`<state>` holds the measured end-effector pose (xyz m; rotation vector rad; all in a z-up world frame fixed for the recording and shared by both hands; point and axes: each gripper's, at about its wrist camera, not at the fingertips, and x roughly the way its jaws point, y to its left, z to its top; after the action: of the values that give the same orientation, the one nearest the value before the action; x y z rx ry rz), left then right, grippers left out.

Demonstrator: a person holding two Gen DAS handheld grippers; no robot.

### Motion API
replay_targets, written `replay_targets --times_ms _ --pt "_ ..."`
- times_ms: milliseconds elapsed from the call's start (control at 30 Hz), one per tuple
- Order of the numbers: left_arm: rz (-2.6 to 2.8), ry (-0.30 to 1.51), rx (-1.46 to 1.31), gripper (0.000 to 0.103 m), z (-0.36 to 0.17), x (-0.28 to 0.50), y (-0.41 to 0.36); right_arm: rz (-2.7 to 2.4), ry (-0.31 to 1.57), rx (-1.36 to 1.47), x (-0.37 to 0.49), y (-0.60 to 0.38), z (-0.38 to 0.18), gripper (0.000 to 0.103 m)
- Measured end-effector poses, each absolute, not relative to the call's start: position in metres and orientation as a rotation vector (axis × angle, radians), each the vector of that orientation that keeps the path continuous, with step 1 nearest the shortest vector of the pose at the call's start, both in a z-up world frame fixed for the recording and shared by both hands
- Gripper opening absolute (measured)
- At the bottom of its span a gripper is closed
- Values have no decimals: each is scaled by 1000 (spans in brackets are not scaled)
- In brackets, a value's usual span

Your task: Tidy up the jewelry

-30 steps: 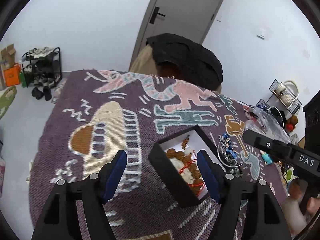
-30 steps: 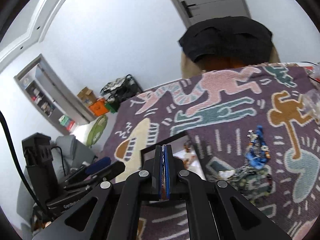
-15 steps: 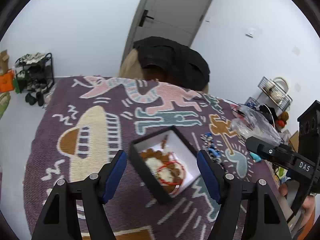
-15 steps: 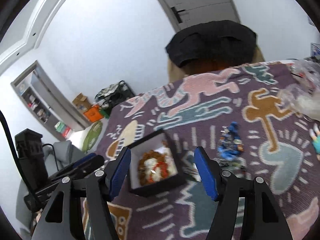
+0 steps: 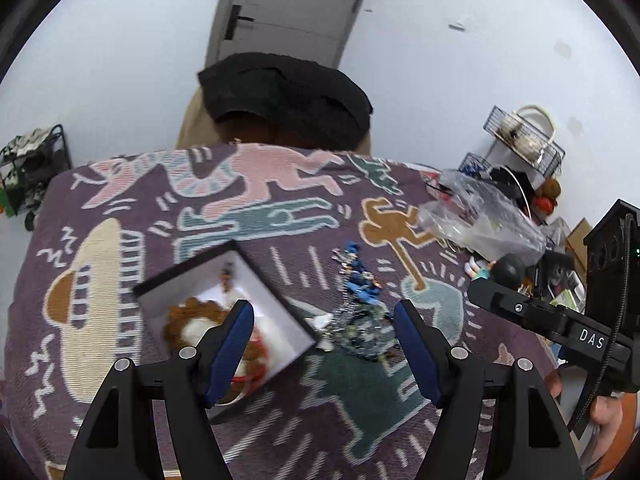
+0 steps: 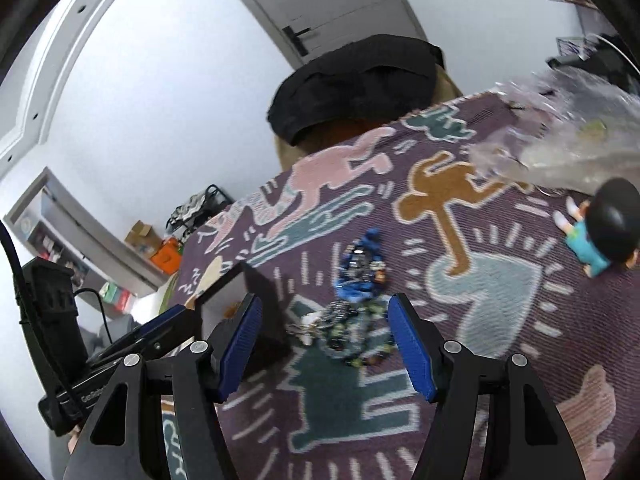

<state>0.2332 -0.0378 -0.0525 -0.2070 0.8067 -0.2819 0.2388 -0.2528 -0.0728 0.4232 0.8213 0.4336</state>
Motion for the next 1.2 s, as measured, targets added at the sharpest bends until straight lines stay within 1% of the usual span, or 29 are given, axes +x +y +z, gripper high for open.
replay_targets --times_ms 267,600,767,967,1200 --pt "-327 850 -158 73 -66 250 -85 385 809 472 240 -295 -87 66" --pt "-313 908 -148 73 -93 276 -122 372 838 527 242 -327 -113 66" --pt "-285 947 -152 73 -109 287 -121 379 850 529 243 -327 -120 66" --pt "-285 931 -173 73 -107 289 -112 390 875 532 250 -319 -129 66" --pt "-211 954 -47 73 -110 283 -117 395 881 511 248 -310 -130 66"
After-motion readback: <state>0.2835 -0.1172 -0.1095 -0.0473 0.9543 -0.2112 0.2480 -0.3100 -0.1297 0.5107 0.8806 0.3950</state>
